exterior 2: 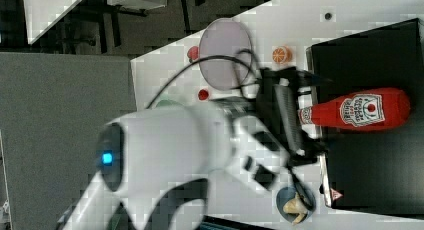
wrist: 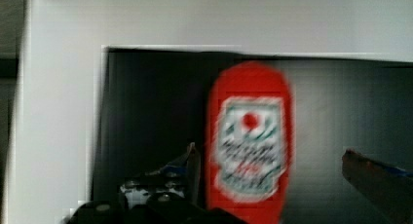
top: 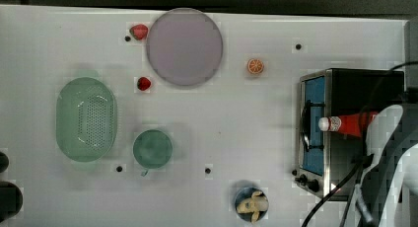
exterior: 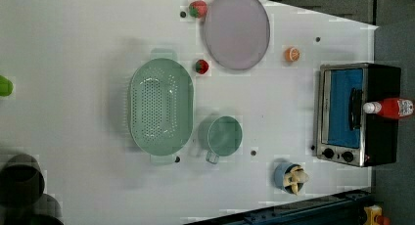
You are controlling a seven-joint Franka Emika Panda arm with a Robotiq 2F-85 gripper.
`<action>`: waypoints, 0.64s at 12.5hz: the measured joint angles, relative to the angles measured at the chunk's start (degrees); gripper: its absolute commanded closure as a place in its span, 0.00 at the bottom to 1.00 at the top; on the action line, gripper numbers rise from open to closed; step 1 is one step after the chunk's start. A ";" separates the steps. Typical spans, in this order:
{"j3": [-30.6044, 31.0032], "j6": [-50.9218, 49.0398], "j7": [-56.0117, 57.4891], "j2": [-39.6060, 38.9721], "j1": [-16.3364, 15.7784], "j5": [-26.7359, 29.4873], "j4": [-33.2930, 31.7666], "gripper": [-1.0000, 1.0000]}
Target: Pick Ketchup from oven and place it on table.
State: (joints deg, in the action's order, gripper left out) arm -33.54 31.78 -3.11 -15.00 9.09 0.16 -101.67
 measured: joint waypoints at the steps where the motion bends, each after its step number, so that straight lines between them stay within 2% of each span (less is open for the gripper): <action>1: -1.51 -0.25 0.00 -1.99 0.73 0.74 -0.39 0.00; 3: -0.36 -1.26 0.76 -1.90 2.06 5.46 -2.74 0.00; 5: -1.06 0.03 0.73 -1.83 0.85 5.17 -2.01 0.00; 8: 1.18 1.82 1.10 -4.27 1.37 6.93 -0.90 0.00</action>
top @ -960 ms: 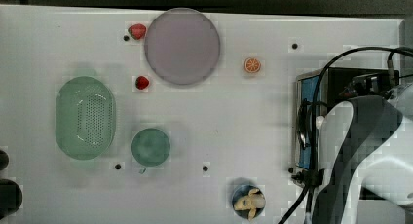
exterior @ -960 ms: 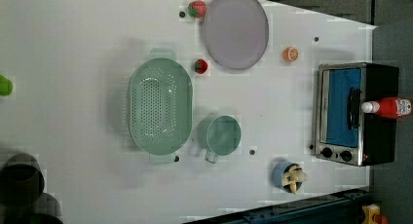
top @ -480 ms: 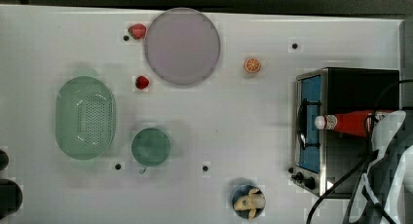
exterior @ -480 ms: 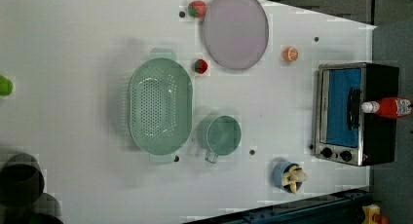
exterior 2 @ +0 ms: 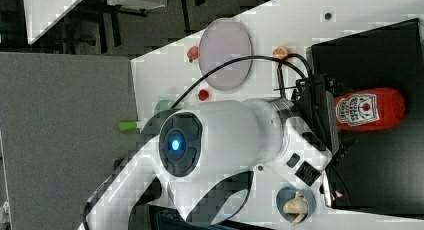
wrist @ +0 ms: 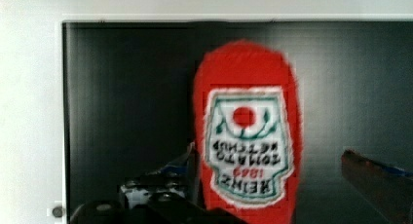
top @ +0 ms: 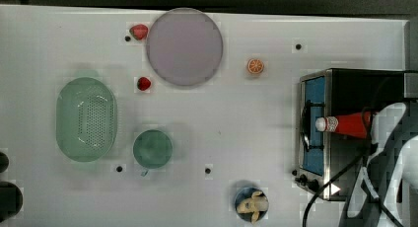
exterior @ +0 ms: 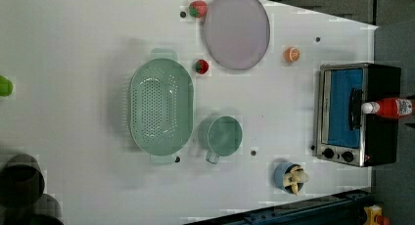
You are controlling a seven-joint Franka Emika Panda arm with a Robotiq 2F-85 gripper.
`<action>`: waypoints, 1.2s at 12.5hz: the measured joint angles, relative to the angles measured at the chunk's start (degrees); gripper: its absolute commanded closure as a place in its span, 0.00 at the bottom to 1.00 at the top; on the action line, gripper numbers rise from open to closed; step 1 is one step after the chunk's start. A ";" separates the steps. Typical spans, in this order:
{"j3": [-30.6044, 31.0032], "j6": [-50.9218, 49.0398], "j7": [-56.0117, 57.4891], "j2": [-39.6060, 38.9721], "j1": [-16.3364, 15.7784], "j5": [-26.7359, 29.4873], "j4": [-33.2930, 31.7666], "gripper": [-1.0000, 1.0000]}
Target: Pick Ketchup from oven and place it on table.
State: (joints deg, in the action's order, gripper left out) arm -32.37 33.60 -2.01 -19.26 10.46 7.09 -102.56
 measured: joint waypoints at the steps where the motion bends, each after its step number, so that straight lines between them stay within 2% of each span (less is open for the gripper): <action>1: -0.36 1.54 0.04 -0.87 -0.37 2.06 -0.17 0.00; 2: -0.28 2.71 0.03 -1.75 -0.31 3.10 -0.17 0.00; 3: -0.28 2.27 0.02 -2.56 -0.46 2.58 -1.79 0.20; 4: -0.20 2.80 -0.04 -3.04 -0.27 3.99 -2.91 0.32; 5: -0.50 2.41 -0.04 -3.44 -0.34 4.21 -3.30 0.37; 7: -0.76 0.92 -0.04 -3.54 -0.34 3.07 -2.01 0.37; 9: -0.42 -6.39 -0.05 -1.97 -0.04 4.04 0.22 0.37; 11: 0.25 -15.12 0.39 1.16 -0.48 2.06 4.92 0.37; 13: 3.05 -18.10 0.46 5.25 -1.03 1.04 11.81 0.37; 14: 4.78 -16.58 0.46 7.50 -3.31 2.71 16.45 0.37; 15: 5.78 -16.98 0.49 8.83 -5.08 2.79 17.46 0.37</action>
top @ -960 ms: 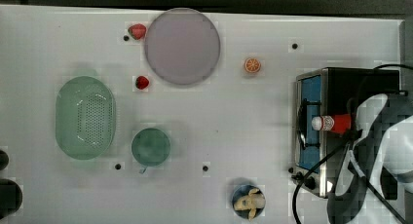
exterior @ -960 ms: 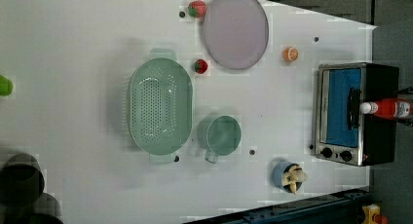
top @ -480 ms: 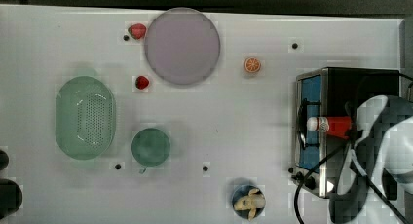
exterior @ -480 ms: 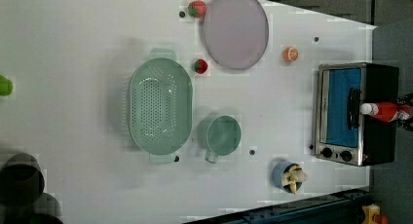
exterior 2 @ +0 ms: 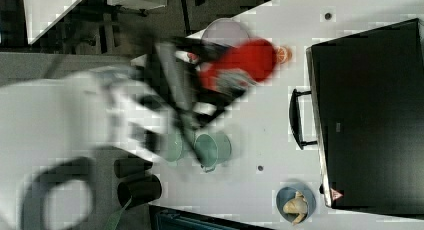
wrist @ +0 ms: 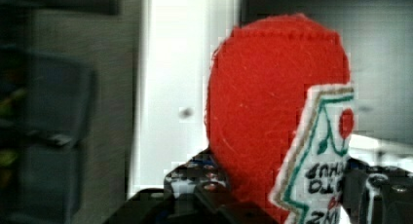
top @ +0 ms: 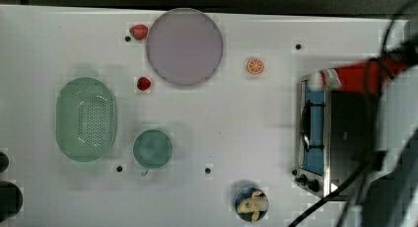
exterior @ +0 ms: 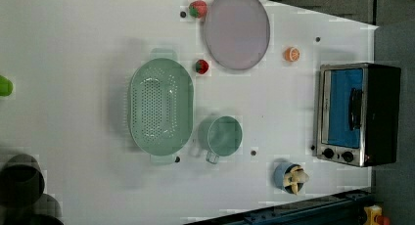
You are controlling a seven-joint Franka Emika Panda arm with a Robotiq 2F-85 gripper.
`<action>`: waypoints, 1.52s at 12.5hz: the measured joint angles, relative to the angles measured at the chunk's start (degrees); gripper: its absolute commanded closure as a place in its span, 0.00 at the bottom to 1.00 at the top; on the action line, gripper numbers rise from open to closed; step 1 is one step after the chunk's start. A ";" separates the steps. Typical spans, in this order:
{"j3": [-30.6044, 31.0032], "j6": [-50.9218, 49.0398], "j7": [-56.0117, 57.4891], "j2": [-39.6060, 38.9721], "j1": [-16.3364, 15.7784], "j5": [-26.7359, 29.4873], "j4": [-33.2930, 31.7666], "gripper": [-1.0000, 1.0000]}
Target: Pick Ketchup from oven and place it on table.
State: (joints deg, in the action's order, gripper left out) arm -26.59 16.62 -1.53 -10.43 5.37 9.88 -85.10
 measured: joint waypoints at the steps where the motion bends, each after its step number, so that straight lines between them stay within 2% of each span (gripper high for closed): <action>1: 1.69 -1.19 0.00 2.03 -1.66 -1.01 -1.01 0.37; 2: 6.66 -4.60 -0.01 4.33 -3.06 -1.30 -2.29 0.37; 4: 11.43 -4.46 -0.19 4.06 -4.02 -1.41 -3.30 0.37; 5: 15.32 -6.36 -0.19 2.20 -4.70 -1.98 -3.41 0.37; 6: 16.76 -6.55 -0.19 -0.92 -7.14 -1.99 -3.75 0.37; 7: 17.93 -5.83 -0.19 -1.76 -7.84 -2.69 -5.37 0.37; 8: 19.66 -3.78 -0.12 -1.37 -8.05 -3.27 -9.57 0.37; 9: 20.64 -2.11 0.01 -0.20 -9.62 -3.79 -17.40 0.37; 10: 21.15 -0.52 -0.01 -0.74 -10.30 -3.84 -20.76 0.37; 12: 20.72 9.37 0.09 -2.01 -11.25 -5.15 -25.57 0.37; 14: 19.07 21.63 0.09 -1.53 -10.27 -5.44 -36.98 0.37; 16: 19.28 26.24 0.07 -1.70 -8.73 -7.68 -39.67 0.37; 17: 19.21 31.67 0.04 -1.66 -8.92 -7.42 -41.57 0.37; 18: 17.74 31.70 -0.19 -2.62 -10.63 -9.13 -41.68 0.37; 19: 17.93 32.20 -0.12 -3.18 -10.57 -9.35 -42.36 0.37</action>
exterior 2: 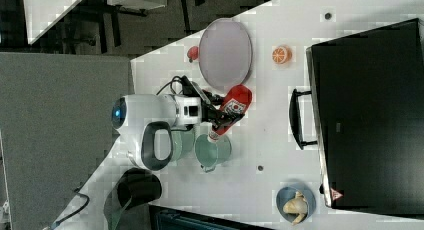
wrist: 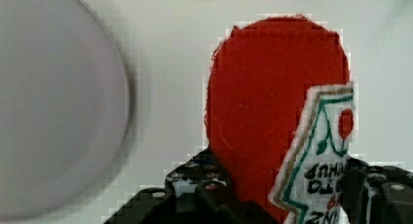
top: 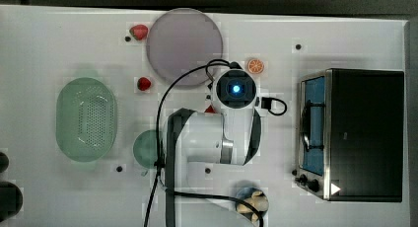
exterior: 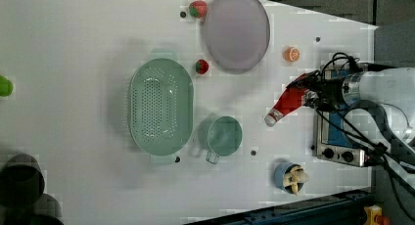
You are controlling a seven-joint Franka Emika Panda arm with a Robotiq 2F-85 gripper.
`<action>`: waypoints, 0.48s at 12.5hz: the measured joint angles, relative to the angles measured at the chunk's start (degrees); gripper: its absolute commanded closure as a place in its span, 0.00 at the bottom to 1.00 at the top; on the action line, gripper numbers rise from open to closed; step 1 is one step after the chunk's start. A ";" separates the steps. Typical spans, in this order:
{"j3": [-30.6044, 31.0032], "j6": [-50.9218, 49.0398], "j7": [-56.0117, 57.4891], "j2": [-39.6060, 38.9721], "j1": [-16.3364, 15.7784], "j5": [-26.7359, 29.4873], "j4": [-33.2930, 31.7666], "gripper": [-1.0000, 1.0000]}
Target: Pick Ketchup from oven and place it on table.
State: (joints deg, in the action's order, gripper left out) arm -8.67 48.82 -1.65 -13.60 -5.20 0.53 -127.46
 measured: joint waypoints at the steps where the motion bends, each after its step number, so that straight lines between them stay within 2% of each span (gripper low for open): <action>1: 0.00 1.20 -0.05 -3.10 0.54 1.49 -0.90 0.37; 2: -0.81 2.66 -0.08 -3.17 0.26 0.83 -2.69 0.36; 3: -1.43 2.71 -0.42 -3.18 -0.08 1.00 -3.69 0.29; 4: -1.08 2.71 -0.43 -3.25 0.07 1.03 -3.69 0.17; 5: -0.64 3.66 -0.44 -3.49 -0.13 1.87 -3.58 0.01; 6: -0.61 3.44 -0.42 -4.15 -0.58 0.73 -2.91 0.00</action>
State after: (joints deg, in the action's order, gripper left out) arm -9.27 52.26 -2.07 -17.75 -5.77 1.26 -130.37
